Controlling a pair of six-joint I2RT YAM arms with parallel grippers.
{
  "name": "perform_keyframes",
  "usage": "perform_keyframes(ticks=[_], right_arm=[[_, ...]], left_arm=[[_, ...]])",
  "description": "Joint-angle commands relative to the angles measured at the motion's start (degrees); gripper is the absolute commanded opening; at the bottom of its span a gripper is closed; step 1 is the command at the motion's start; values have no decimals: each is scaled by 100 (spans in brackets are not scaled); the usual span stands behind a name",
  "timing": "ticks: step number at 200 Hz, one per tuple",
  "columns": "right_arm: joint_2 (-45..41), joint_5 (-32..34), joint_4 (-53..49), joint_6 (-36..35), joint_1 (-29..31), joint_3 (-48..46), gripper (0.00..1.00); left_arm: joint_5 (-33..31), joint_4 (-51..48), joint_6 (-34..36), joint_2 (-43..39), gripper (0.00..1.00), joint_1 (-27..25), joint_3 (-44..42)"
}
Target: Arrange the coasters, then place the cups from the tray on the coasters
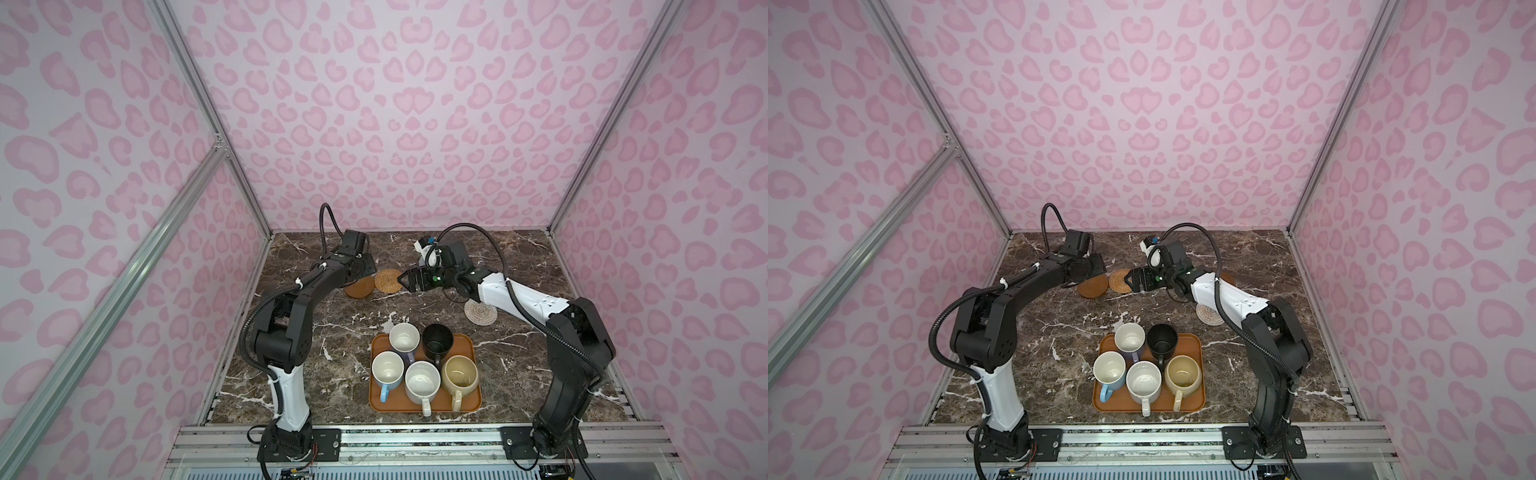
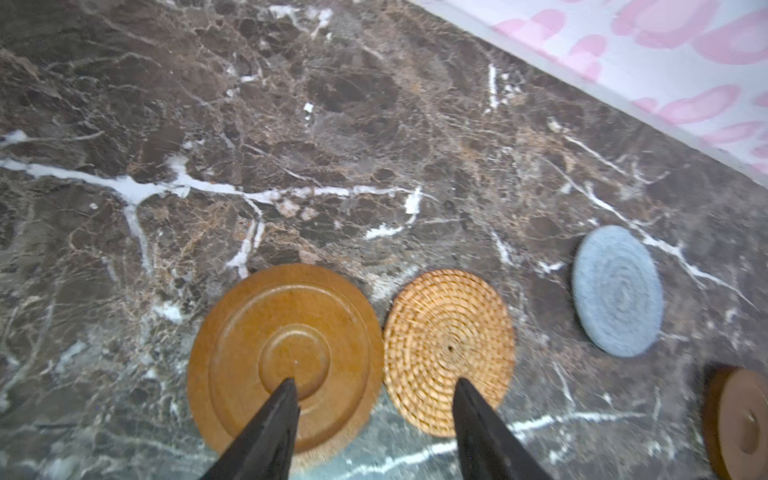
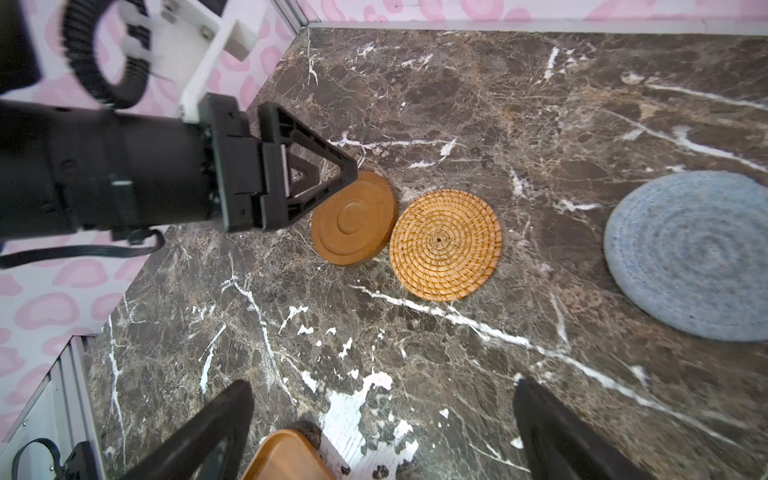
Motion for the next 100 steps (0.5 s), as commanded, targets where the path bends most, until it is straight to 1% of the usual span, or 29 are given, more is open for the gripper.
perform_keyframes(ticks=[1, 29, 53, 71, 82, 100], right_arm=[[-90, 11, 146, 168, -38, -26, 100], [-259, 105, 99, 292, -190, -171, 99], [-404, 149, 41, 225, -330, -318, 100], [-476, 136, -8, 210, -472, -383, 99], [-511, 153, -45, 199, -562, -406, 99], [-537, 181, -86, 168, -695, -443, 100]], left_arm=[[148, 13, 48, -218, 62, -230, -138], [172, -117, 78, -116, 61, -513, -17], [176, -121, 87, 23, 66, -638, 83], [176, -156, 87, 209, 68, -662, 241], [200, -208, 94, 387, 68, -666, 379], [202, -262, 96, 691, 64, -687, 602]])
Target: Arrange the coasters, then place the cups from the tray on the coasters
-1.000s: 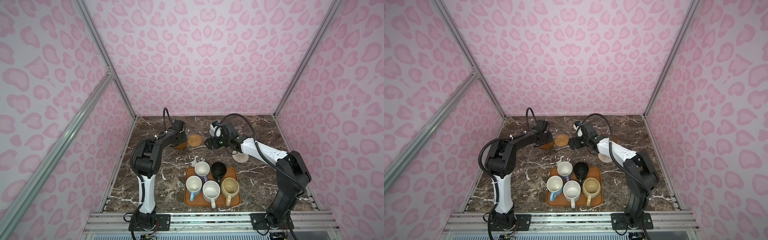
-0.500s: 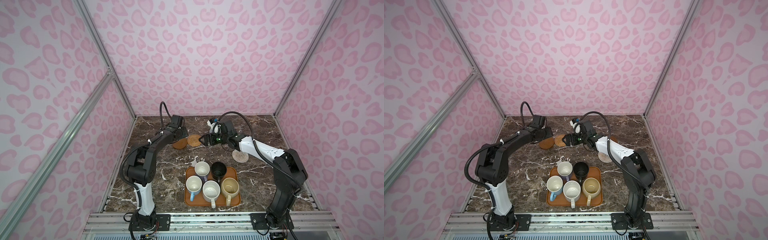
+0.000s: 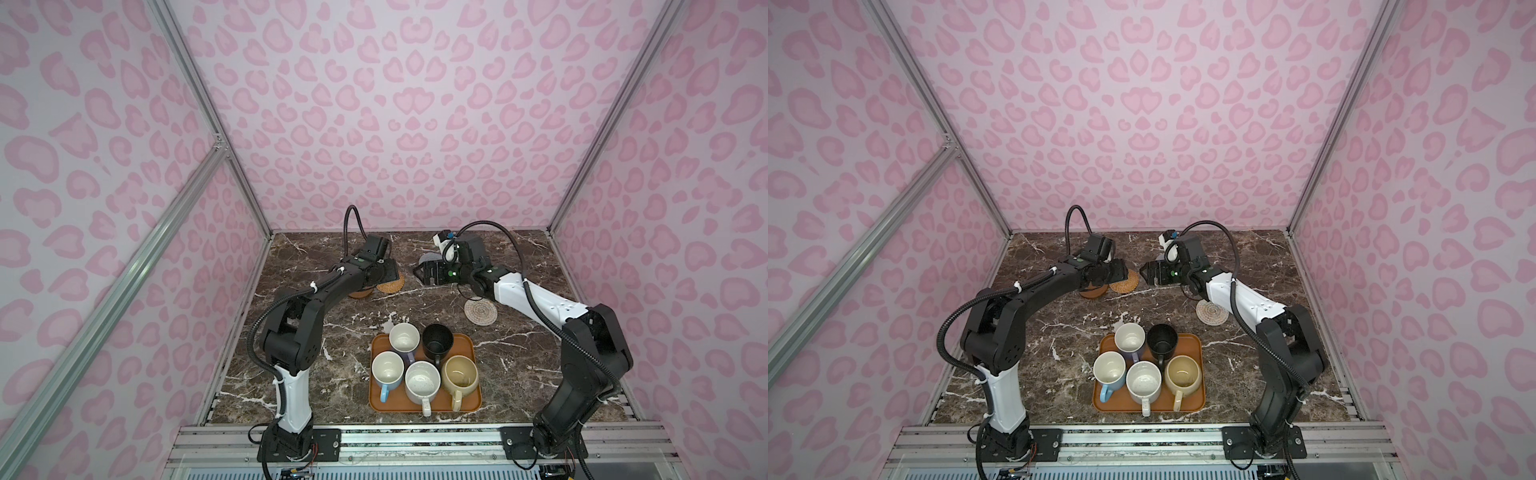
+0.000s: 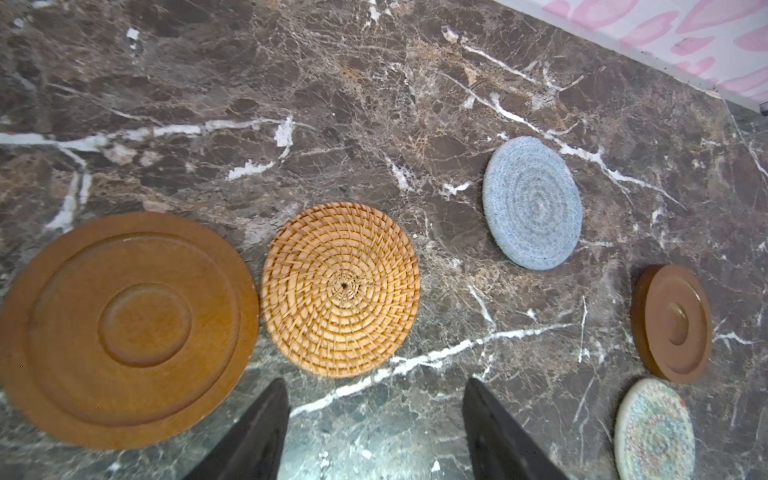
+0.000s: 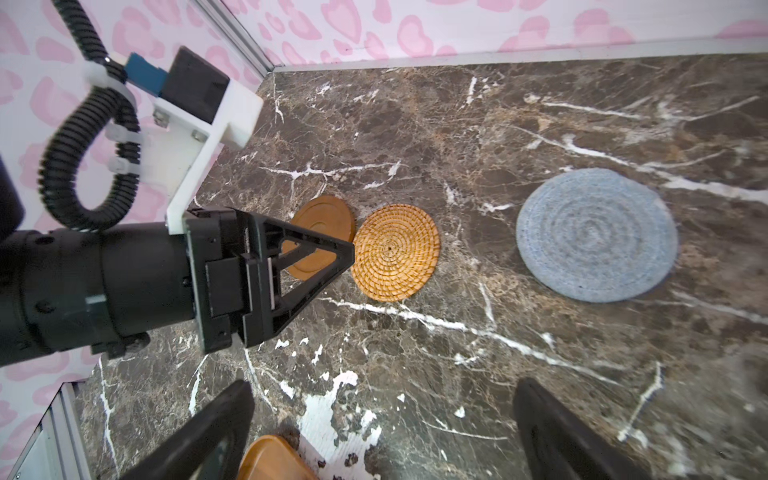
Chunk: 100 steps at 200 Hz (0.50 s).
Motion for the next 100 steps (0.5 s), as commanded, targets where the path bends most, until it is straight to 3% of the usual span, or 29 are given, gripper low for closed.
perform_keyframes(ticks=[1, 17, 100], right_arm=[[-42, 97, -81, -26, -122, -71, 100], [-8, 138, -139, -91, -183, -58, 100], [333, 202, -372, -211, -345, 89, 98]], left_arm=[[23, -162, 69, 312, 64, -23, 280], [36, -225, 94, 595, 59, -28, 509], [126, -644, 157, 1536, 54, -45, 1325]])
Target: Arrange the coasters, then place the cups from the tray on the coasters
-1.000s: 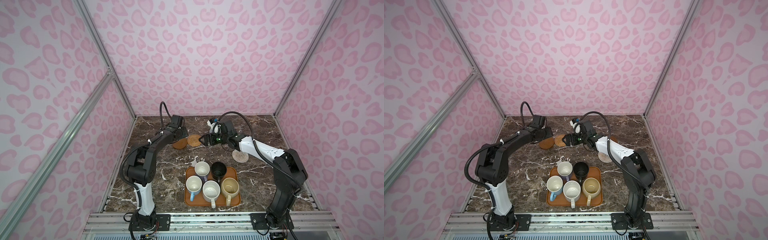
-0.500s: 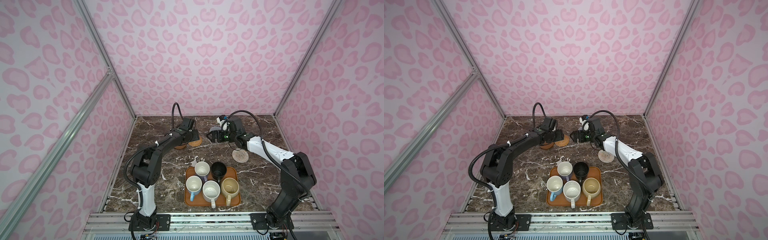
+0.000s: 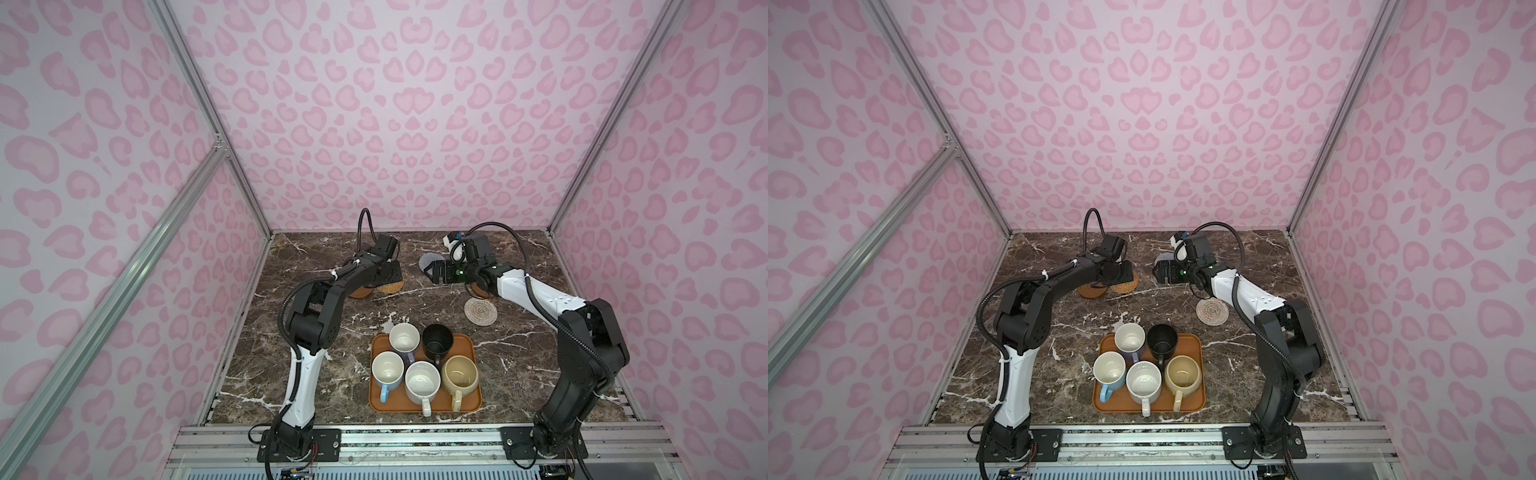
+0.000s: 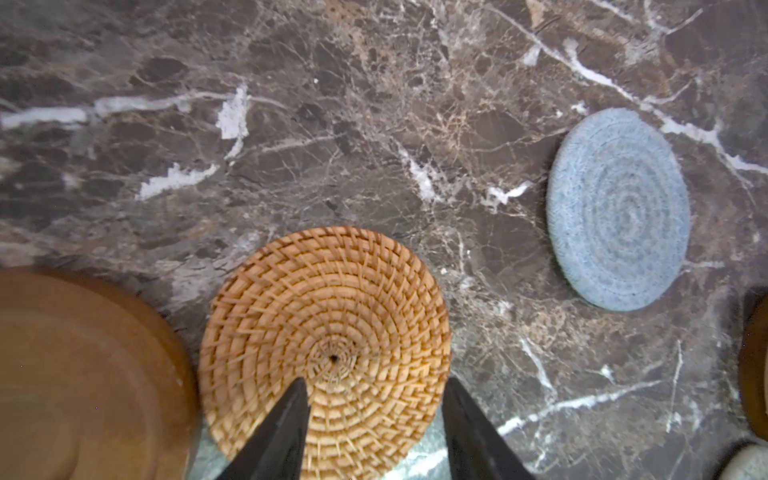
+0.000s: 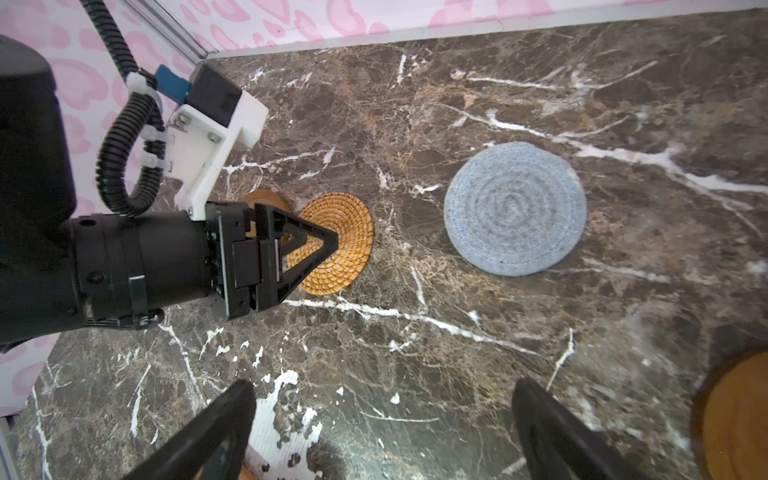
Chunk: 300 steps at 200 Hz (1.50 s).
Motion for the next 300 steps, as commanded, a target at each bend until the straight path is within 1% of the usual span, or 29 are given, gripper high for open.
perform_keyframes(ticks=[1, 59, 102, 125, 161, 186, 204, 236, 248, 259, 269, 274, 282, 300], right_arm=[[47, 12, -28, -48, -7, 2, 98], [77, 37, -37, -24, -13, -22, 98], [55, 21, -16, 28, -17, -37, 98], [42, 53, -42, 12, -24, -51, 98], [42, 63, -58, 12, -29, -24, 98], [75, 211, -254, 38, -62, 91, 98], [64, 155, -274, 61, -117, 116, 97], [32, 143, -314, 48, -138, 162, 97], [40, 182, -379, 31, -139, 216, 97], [57, 275, -432, 13, -146, 276, 97], [76, 428, -495, 21, -162, 331, 99], [86, 508, -517, 30, -172, 351, 99], [124, 608, -562, 39, -202, 399, 99], [269, 614, -617, 90, -294, 546, 99]], left_arm=[[68, -197, 31, 144, 54, -2, 121], [129, -165, -16, 225, 54, -63, 148], [390, -128, -57, 332, 54, -108, 222], [168, -203, -75, 298, 54, -149, 227], [328, -56, -84, 297, 55, -137, 237], [257, -55, -108, 245, 60, -116, 313], [287, -58, -67, 190, 66, -105, 433], [435, 115, -33, 11, 70, -94, 510], [668, 182, 19, -109, 74, -62, 588], [736, 319, 45, -323, 81, -40, 555], [704, 527, 95, -613, 92, -41, 379], [671, 668, 115, -785, 99, -35, 233], [642, 961, 151, -1089, 98, -35, -61], [645, 1636, 137, -1745, 98, -35, -812]])
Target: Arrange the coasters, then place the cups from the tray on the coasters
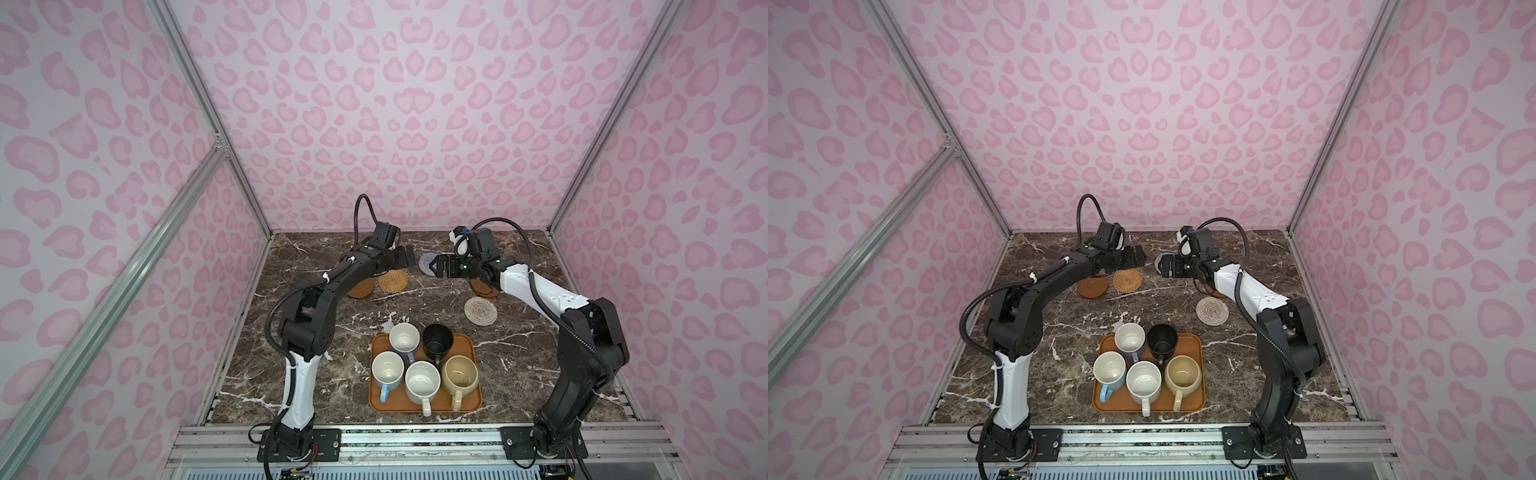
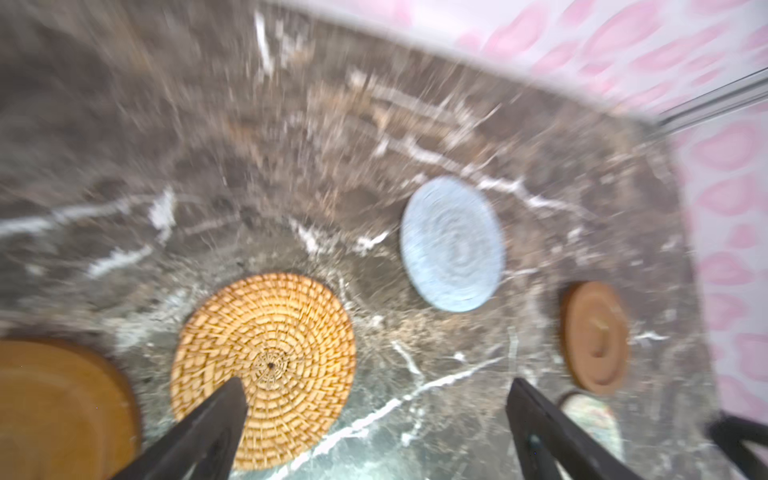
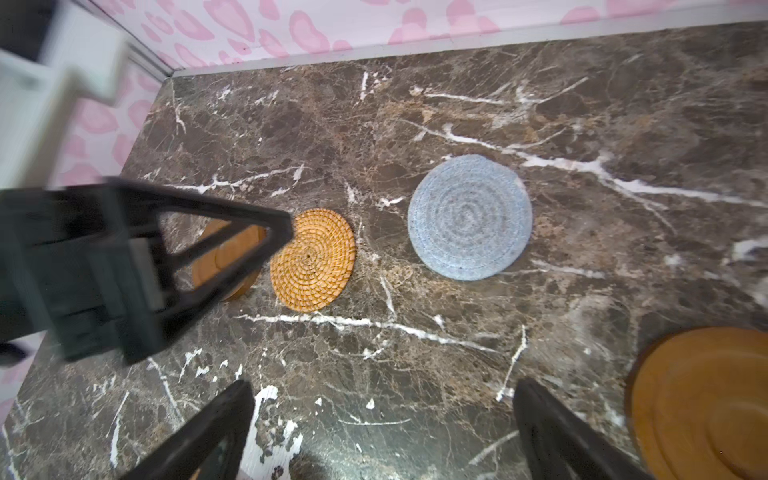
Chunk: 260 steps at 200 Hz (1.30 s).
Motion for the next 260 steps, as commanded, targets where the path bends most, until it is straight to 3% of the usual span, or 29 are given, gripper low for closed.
perform_keyframes(ticks=[1, 57, 85, 145, 166, 226, 260], right_arm=[[187, 218, -198, 53, -109, 143, 99], [1190, 463, -654, -100, -283, 1230, 97], [1871, 498, -924, -125, -369, 1915, 90], [3380, 439, -1751, -327, -414, 3674, 83], [3715, 526, -2130, -443, -382, 4191, 80], [4283, 670, -2681, -747, -266, 4880, 75], [4646, 803, -3045, -835, -201, 5355, 71]], left_arm=[[48, 1027, 104, -775, 98, 9, -654], [340, 1781, -573, -1724, 98, 9, -1781], [467, 1871, -754, -1857, 98, -8, -2100], [598, 2352, -1049, -1660, 97, -139, -2387], [317, 2004, -864, -1596, 97, -155, -2205], [739, 2197, -881, -1414, 97, -149, -2179], [668, 2168, -886, -1402, 97, -150, -2201]])
